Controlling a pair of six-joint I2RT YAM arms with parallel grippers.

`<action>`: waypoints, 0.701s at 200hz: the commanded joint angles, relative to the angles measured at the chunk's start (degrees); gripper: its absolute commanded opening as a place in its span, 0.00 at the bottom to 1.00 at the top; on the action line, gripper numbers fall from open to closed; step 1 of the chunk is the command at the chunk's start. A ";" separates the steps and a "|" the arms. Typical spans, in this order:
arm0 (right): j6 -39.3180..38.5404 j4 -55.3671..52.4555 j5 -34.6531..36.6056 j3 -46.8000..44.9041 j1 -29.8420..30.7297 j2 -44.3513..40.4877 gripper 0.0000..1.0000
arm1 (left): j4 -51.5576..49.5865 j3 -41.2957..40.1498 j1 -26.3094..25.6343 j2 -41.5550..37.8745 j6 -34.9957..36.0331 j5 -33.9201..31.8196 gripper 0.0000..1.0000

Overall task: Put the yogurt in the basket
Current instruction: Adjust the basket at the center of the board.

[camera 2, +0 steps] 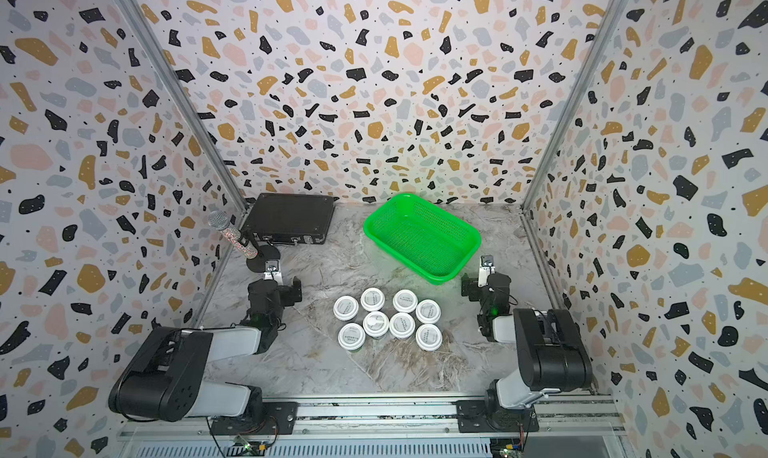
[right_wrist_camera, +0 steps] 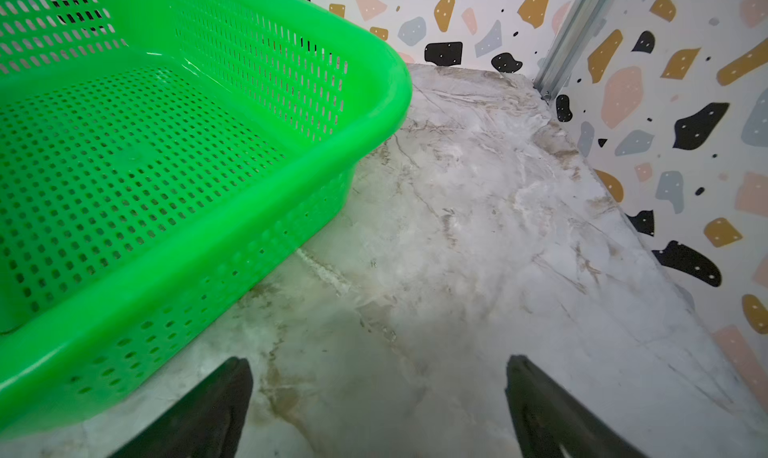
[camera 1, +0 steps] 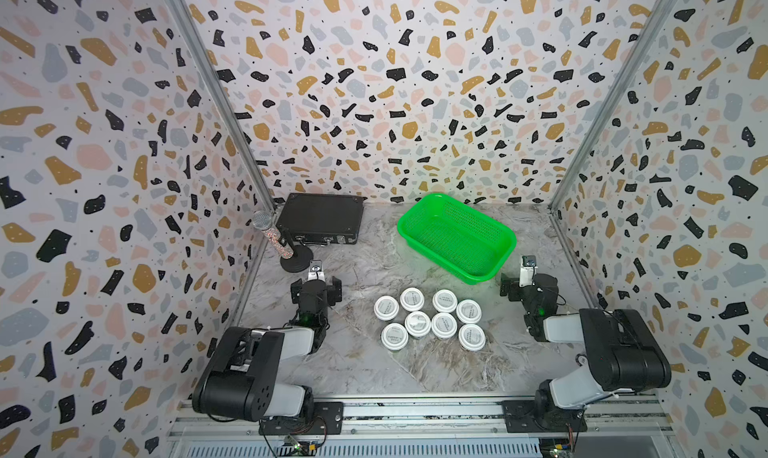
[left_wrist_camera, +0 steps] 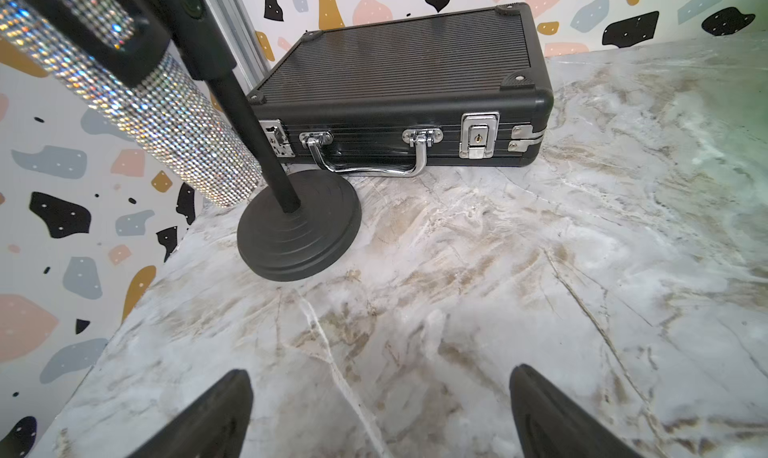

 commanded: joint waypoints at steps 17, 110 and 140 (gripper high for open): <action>0.17 -0.84 0.26 0.67 0.12 -0.91 1.00 | 1.74 1.31 -0.01 0.26 0.02 -0.10 0.99; 0.20 -0.84 0.26 0.67 0.09 -0.91 1.00 | 1.74 1.40 -0.01 0.34 -0.04 0.03 0.99; 2.68 -1.15 6.70 -0.36 0.12 -4.05 1.00 | 2.71 0.38 -0.02 -1.24 -0.56 -1.76 0.99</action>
